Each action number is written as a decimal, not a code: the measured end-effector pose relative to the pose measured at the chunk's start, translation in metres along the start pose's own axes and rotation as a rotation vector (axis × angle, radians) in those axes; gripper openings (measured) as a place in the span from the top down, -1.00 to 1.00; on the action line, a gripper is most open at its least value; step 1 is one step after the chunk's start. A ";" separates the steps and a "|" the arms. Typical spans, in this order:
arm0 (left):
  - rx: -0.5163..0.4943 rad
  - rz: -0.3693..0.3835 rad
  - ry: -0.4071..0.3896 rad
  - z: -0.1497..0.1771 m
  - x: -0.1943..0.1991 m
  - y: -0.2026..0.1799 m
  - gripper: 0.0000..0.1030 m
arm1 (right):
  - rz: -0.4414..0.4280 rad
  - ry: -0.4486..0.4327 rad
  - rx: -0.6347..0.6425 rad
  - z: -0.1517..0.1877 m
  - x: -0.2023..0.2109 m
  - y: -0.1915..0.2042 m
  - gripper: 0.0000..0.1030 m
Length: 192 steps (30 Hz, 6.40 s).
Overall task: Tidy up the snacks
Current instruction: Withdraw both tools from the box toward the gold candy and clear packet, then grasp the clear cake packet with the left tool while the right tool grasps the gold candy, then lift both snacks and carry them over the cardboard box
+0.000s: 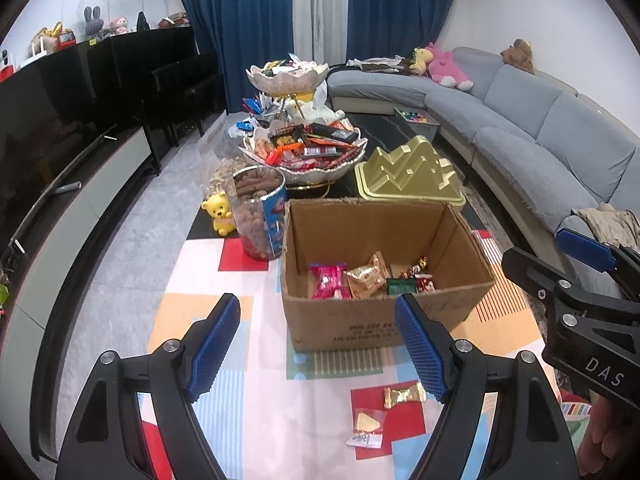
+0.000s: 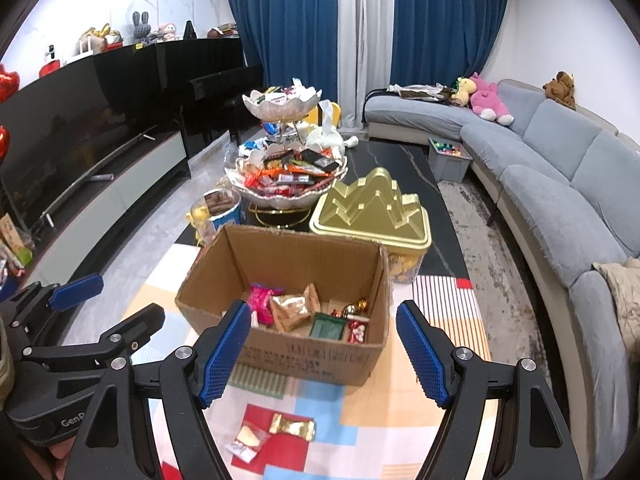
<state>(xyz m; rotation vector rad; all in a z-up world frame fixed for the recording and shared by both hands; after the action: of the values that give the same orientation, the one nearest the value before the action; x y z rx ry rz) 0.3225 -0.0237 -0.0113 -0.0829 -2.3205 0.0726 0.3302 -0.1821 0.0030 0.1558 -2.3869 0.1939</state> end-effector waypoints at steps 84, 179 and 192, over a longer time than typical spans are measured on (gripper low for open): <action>-0.133 -0.086 0.155 0.196 -0.118 -0.046 -0.27 | -0.405 0.178 0.546 0.172 -0.148 0.036 -0.21; 0.011 -0.030 -0.211 0.041 0.035 -0.016 0.35 | -0.129 -0.090 0.035 0.055 0.032 0.023 0.56; 0.001 -0.028 -0.221 0.002 0.019 -0.024 0.35 | -0.099 -0.120 -0.008 0.023 0.022 0.008 0.56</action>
<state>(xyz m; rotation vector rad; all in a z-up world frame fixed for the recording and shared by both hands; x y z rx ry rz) 0.3066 -0.0463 0.0030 -0.0438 -2.5412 0.0720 0.2976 -0.1799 0.0002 0.2887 -2.4921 0.1312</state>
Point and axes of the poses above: each gripper's, at about its wrist camera, not at the fingertips, and x roughly against the way its jaws point, y to its left, z to its underside, the point moved 2 cm from there along -x, roughly the way its jaws point, and after that the axes turned 7 degrees about x, right-handed, at the moved point
